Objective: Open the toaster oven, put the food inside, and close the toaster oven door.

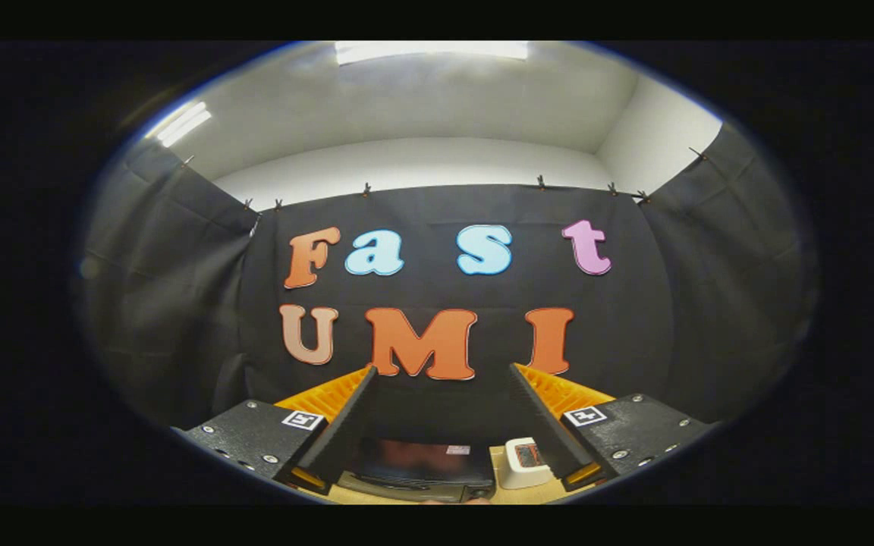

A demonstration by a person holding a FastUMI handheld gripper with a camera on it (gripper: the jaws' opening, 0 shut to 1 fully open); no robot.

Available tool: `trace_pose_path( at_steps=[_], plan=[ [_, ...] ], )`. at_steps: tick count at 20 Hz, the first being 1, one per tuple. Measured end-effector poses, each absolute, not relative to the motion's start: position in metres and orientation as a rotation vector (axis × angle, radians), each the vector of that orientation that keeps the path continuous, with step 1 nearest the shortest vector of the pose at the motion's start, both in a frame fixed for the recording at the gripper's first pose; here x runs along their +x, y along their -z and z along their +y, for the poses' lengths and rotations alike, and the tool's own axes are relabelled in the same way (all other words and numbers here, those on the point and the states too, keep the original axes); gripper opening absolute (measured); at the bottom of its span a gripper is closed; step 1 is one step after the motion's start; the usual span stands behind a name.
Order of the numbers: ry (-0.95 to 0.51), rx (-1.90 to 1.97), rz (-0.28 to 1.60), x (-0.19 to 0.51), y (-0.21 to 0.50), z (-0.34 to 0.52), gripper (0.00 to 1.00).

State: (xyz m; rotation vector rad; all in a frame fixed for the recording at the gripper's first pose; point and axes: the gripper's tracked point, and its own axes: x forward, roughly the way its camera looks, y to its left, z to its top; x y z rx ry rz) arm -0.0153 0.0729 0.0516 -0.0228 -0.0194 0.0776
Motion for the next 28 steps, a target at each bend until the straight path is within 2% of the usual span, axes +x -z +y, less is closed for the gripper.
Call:
trace_pose_path(
  at_steps=[10,19,28],
  plan=[
    [-0.07,0.017,0.024,-0.013,-0.036,0.063,0.99],
    [-0.109,0.017,0.136,-0.009,0.007,0.081,0.99],
    [-0.155,0.108,0.378,-0.003,0.104,0.115,0.99]
  ],
)
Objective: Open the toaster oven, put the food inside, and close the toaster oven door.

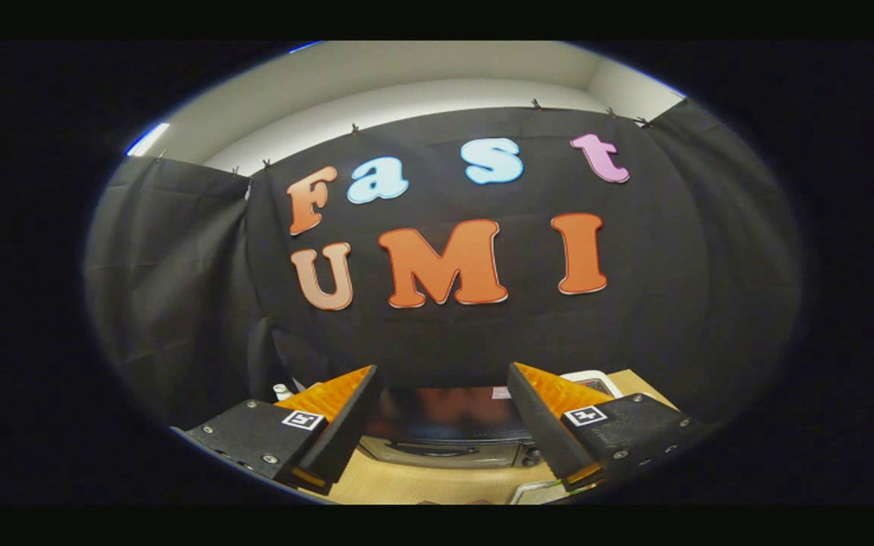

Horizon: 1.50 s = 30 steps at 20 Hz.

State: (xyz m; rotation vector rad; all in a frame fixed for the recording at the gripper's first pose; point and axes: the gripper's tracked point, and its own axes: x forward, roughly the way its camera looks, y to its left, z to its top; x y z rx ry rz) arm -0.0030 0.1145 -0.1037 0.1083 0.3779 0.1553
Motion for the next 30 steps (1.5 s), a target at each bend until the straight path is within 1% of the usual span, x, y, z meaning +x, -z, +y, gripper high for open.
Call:
trace_pose_path(
  at_steps=[3,7,10,13,17,18,21,22,25,26,30],
  plan=[
    [-0.168,0.159,0.509,-0.003,0.154,0.133,0.98],
    [-0.152,0.135,0.679,-0.008,0.223,0.139,0.96],
    [-0.12,0.114,0.731,-0.006,0.257,0.139,0.95],
    [-0.097,0.018,0.754,-0.002,0.286,0.135,0.94],
    [-0.106,-0.066,0.779,-0.004,0.31,0.138,0.92],
    [-0.102,-0.054,0.739,0.001,0.306,0.142,0.92],
    [-0.105,-0.058,0.706,-0.004,0.31,0.144,0.9],
    [-0.126,-0.052,0.677,-0.003,0.309,0.149,0.88],
    [-0.168,-0.034,0.661,-0.01,0.31,0.155,0.72],
    [-0.181,-0.035,0.66,-0.014,0.311,0.155,0.71],
    [-0.224,-0.036,0.684,-0.04,0.31,0.156,0.7]
  ],
)
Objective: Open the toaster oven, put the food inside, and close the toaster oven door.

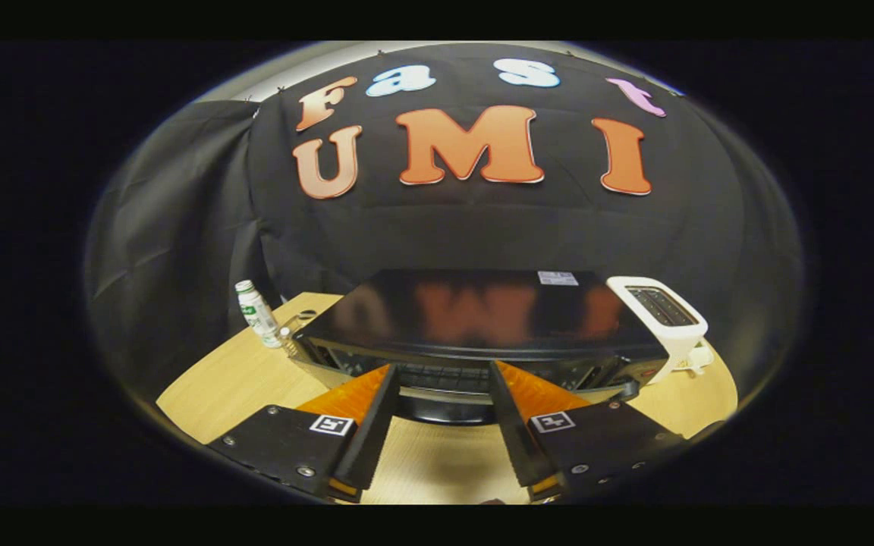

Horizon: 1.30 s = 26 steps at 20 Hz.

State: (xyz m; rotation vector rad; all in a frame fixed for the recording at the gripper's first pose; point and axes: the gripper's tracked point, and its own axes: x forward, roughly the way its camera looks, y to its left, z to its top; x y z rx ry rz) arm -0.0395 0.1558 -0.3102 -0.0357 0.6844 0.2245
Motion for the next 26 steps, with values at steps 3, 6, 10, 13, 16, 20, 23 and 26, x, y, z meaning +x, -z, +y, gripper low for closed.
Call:
trace_pose_path(
  at_steps=[3,6,10,13,16,20,23,26],
  plan=[
    [-0.276,-0.057,0.75,-0.068,0.319,0.16,0.7],
    [-0.32,-0.027,0.8,-0.091,0.327,0.167,0.7],
    [-0.362,0.029,0.912,-0.123,0.347,0.176,0.7],
    [-0.392,0.054,0.952,-0.136,0.357,0.18,0.7],
    [-0.42,0.064,0.969,-0.142,0.366,0.185,0.7],
    [-0.395,0.015,1.029,-0.152,0.389,0.178,0.7],
    [-0.374,0.0,1.065,-0.149,0.405,0.176,0.68],
    [-0.373,-0.03,1.086,-0.15,0.419,0.176,0.67]
  ],
)
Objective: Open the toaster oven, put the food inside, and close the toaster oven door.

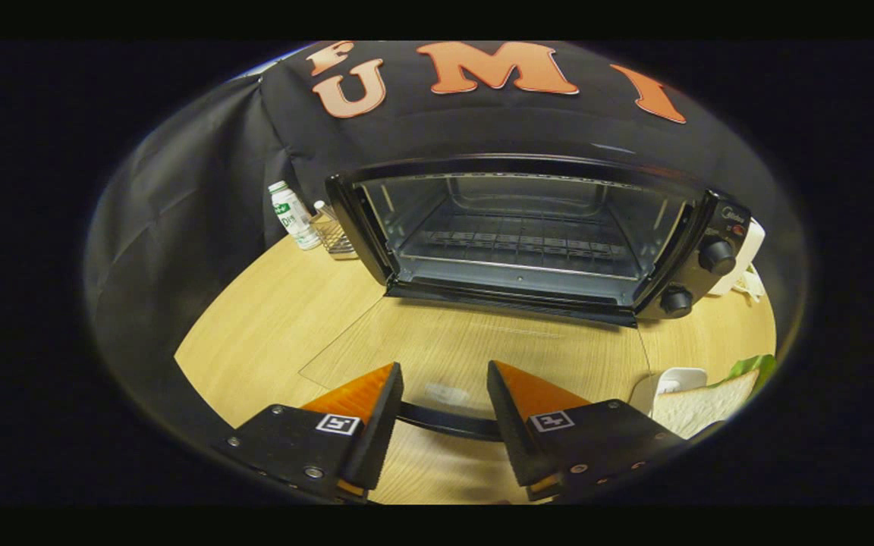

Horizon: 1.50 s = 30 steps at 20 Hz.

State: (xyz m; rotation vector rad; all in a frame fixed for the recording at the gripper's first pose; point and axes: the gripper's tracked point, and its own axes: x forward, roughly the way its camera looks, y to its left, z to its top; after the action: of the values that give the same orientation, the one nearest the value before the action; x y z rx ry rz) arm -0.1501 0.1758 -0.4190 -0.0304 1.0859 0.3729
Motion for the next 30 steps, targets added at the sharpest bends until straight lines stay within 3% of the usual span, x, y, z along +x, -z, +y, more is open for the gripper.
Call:
trace_pose_path(
  at_steps=[10,19,25,30],
  plan=[
    [-0.336,0.037,1.145,-0.166,0.426,0.171,0.65],
    [-0.313,0.026,0.946,-0.146,0.318,0.11,0.96],
    [-0.203,0.042,0.917,-0.142,0.277,0.028,0.98],
    [-0.065,0.009,0.956,-0.151,0.287,-0.052,0.98]
  ],
)
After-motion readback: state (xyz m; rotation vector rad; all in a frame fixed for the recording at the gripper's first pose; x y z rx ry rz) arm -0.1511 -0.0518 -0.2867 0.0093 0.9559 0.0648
